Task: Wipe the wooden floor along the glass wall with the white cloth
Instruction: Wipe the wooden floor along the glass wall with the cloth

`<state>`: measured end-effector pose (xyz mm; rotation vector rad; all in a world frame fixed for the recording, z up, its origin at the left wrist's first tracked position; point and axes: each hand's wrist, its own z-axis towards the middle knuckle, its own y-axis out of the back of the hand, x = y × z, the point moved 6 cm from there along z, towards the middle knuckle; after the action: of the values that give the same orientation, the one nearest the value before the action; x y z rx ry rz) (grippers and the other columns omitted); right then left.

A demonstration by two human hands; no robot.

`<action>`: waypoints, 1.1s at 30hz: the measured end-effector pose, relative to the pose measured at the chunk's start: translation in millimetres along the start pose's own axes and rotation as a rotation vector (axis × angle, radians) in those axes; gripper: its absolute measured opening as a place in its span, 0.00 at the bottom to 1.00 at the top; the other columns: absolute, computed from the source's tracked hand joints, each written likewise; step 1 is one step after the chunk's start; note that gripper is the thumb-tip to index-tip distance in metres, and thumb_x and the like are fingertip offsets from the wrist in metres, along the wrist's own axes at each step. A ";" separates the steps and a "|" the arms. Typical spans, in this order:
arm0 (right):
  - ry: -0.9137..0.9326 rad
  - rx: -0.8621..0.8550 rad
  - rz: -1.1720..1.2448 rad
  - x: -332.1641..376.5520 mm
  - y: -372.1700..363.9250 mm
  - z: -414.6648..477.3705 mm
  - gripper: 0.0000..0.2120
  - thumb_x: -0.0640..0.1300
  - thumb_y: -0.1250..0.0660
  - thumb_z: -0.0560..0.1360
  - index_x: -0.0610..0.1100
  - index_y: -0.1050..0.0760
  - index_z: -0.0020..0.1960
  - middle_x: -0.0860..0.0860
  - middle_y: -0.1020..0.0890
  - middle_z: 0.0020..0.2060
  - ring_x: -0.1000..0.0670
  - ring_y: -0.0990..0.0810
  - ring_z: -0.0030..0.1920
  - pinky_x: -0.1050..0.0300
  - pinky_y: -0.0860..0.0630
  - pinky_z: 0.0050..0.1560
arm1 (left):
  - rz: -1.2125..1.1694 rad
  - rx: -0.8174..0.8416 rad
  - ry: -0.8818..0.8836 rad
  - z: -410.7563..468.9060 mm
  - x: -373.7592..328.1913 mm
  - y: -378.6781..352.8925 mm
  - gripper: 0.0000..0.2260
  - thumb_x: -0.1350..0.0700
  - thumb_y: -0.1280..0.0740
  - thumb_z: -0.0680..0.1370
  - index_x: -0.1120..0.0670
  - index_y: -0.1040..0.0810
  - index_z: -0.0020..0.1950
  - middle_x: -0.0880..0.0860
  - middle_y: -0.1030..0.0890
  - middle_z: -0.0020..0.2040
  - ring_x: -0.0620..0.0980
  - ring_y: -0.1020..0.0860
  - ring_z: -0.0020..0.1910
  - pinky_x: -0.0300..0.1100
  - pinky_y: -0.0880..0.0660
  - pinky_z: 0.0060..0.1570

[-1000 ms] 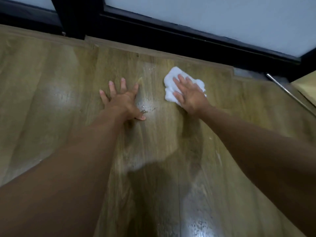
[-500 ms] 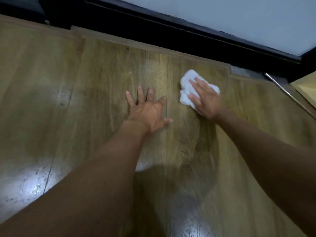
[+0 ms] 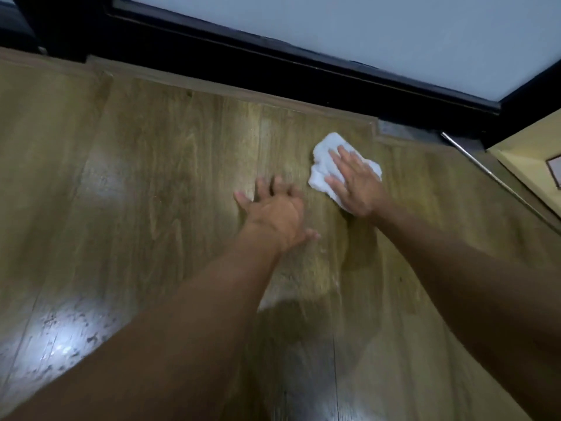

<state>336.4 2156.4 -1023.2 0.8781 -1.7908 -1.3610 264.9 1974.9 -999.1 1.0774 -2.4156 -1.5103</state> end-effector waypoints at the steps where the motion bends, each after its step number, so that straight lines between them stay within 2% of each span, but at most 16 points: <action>1: -0.042 -0.005 -0.010 -14.1 -1.4 -8.6 0.27 0.54 0.52 0.82 0.45 0.50 0.78 0.46 0.48 0.78 0.47 0.51 0.78 0.42 0.50 0.75 | 0.004 0.028 0.013 1.0 -4.5 -6.7 0.49 0.31 0.35 0.70 0.50 0.59 0.79 0.57 0.62 0.78 0.63 0.63 0.76 0.74 0.57 0.66; 3: -0.179 -0.007 0.010 -33.4 1.0 -5.7 0.27 0.54 0.52 0.82 0.45 0.51 0.78 0.46 0.49 0.78 0.47 0.52 0.78 0.44 0.50 0.75 | 0.055 0.069 0.050 4.5 -3.1 -12.4 0.53 0.32 0.32 0.68 0.49 0.63 0.78 0.57 0.65 0.78 0.63 0.64 0.75 0.75 0.55 0.65; 6: -0.403 0.069 0.117 -34.8 9.4 29.6 0.29 0.57 0.54 0.82 0.46 0.55 0.78 0.47 0.55 0.78 0.41 0.54 0.77 0.40 0.51 0.75 | 0.051 0.116 0.078 9.4 1.2 -9.0 0.56 0.35 0.27 0.65 0.50 0.62 0.78 0.55 0.64 0.78 0.61 0.63 0.76 0.75 0.51 0.65; 8: -0.460 0.103 0.123 -23.0 10.0 47.1 0.30 0.58 0.54 0.81 0.46 0.56 0.78 0.48 0.56 0.78 0.39 0.56 0.77 0.38 0.52 0.74 | 0.058 0.143 0.094 8.2 -1.1 -2.2 0.56 0.37 0.25 0.65 0.52 0.61 0.78 0.56 0.64 0.78 0.62 0.62 0.76 0.75 0.50 0.65; 11: -0.208 0.027 0.015 -3.0 6.2 25.4 0.29 0.57 0.55 0.81 0.47 0.56 0.78 0.48 0.56 0.78 0.41 0.58 0.77 0.40 0.56 0.74 | 0.094 0.170 0.090 9.7 -11.9 3.9 0.54 0.41 0.23 0.64 0.55 0.54 0.78 0.61 0.60 0.78 0.68 0.58 0.75 0.73 0.44 0.65; 13: 0.000 -0.049 0.007 -6.3 2.9 -12.4 0.28 0.58 0.54 0.82 0.50 0.53 0.78 0.50 0.52 0.78 0.46 0.56 0.78 0.44 0.57 0.74 | 0.144 0.164 0.066 12.9 -21.2 8.0 0.49 0.41 0.22 0.64 0.55 0.45 0.76 0.65 0.51 0.77 0.70 0.51 0.74 0.70 0.38 0.64; 14: 0.037 -0.061 0.017 -18.3 2.0 -26.3 0.27 0.57 0.53 0.82 0.51 0.51 0.78 0.51 0.50 0.78 0.47 0.54 0.78 0.45 0.56 0.74 | 0.172 0.150 0.055 13.8 -26.3 10.2 0.47 0.40 0.22 0.64 0.55 0.41 0.75 0.65 0.46 0.76 0.70 0.47 0.74 0.68 0.36 0.64; 16: -0.039 -0.069 0.008 -52.7 5.0 -31.2 0.26 0.55 0.50 0.82 0.49 0.49 0.77 0.49 0.47 0.78 0.47 0.51 0.77 0.45 0.52 0.75 | 0.216 0.112 0.054 16.6 -36.9 13.3 0.46 0.37 0.24 0.63 0.56 0.38 0.74 0.65 0.40 0.74 0.69 0.42 0.72 0.65 0.34 0.63; 19: -0.313 -0.063 -0.013 -86.3 10.4 -3.1 0.27 0.54 0.54 0.83 0.44 0.52 0.77 0.46 0.50 0.78 0.44 0.52 0.77 0.43 0.50 0.75 | 0.264 0.021 0.052 21.2 -56.3 14.0 0.35 0.48 0.30 0.75 0.58 0.41 0.76 0.66 0.46 0.76 0.69 0.45 0.73 0.66 0.38 0.65; 21: -0.458 -0.048 0.090 -82.5 11.5 16.6 0.28 0.57 0.55 0.82 0.45 0.55 0.77 0.46 0.53 0.78 0.40 0.55 0.77 0.39 0.52 0.74 | 0.260 0.015 -0.070 22.9 -72.6 11.4 0.32 0.56 0.31 0.76 0.54 0.43 0.76 0.63 0.48 0.76 0.67 0.47 0.74 0.66 0.39 0.66; 22: -0.461 -0.033 0.101 -76.5 10.9 18.8 0.29 0.57 0.55 0.81 0.46 0.55 0.78 0.46 0.55 0.78 0.39 0.56 0.77 0.37 0.54 0.74 | 0.236 0.049 -0.151 23.2 -79.5 8.9 0.31 0.59 0.32 0.75 0.50 0.42 0.75 0.60 0.49 0.77 0.66 0.48 0.75 0.65 0.39 0.67; 24: -0.294 -0.034 0.038 -65.3 10.4 5.3 0.28 0.57 0.54 0.82 0.47 0.55 0.78 0.47 0.54 0.78 0.40 0.56 0.77 0.38 0.55 0.74 | 0.176 0.139 -0.220 27.4 -87.2 6.2 0.32 0.61 0.34 0.76 0.45 0.42 0.75 0.56 0.51 0.78 0.65 0.51 0.76 0.65 0.42 0.69; 26: -0.060 -0.046 0.038 -68.7 8.5 -28.6 0.27 0.56 0.52 0.82 0.49 0.52 0.78 0.49 0.51 0.78 0.44 0.54 0.77 0.41 0.54 0.74 | 0.183 0.203 -0.207 33.2 -91.9 2.8 0.36 0.60 0.29 0.73 0.46 0.43 0.76 0.58 0.52 0.78 0.65 0.52 0.76 0.64 0.45 0.71; 28: -0.015 -0.077 0.040 -97.6 7.1 -58.2 0.26 0.55 0.50 0.82 0.49 0.49 0.78 0.49 0.48 0.78 0.46 0.51 0.78 0.44 0.53 0.75 | 0.231 0.239 -0.191 34.4 -100.1 -2.2 0.47 0.53 0.22 0.67 0.50 0.47 0.77 0.61 0.50 0.78 0.66 0.52 0.76 0.67 0.45 0.70; 30: -0.189 -0.130 0.006 -136.8 10.7 -60.5 0.26 0.53 0.49 0.82 0.45 0.47 0.77 0.45 0.46 0.77 0.44 0.48 0.77 0.43 0.49 0.75 | 0.227 0.274 -0.118 33.7 -107.9 -6.9 0.56 0.49 0.20 0.64 0.48 0.57 0.78 0.61 0.57 0.78 0.70 0.57 0.75 0.72 0.44 0.66; 33: -0.491 -0.135 0.071 -158.2 13.2 -24.8 0.28 0.55 0.52 0.82 0.44 0.50 0.77 0.43 0.48 0.77 0.39 0.49 0.76 0.37 0.48 0.73 | 0.114 0.310 -0.009 38.9 -118.1 -9.1 0.56 0.54 0.22 0.67 0.44 0.64 0.77 0.62 0.64 0.77 0.73 0.62 0.73 0.75 0.44 0.63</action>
<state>437.9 2280.9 -1026.8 0.4231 -2.0317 -1.7338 341.0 2073.5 -993.8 0.9595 -2.7284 -1.1352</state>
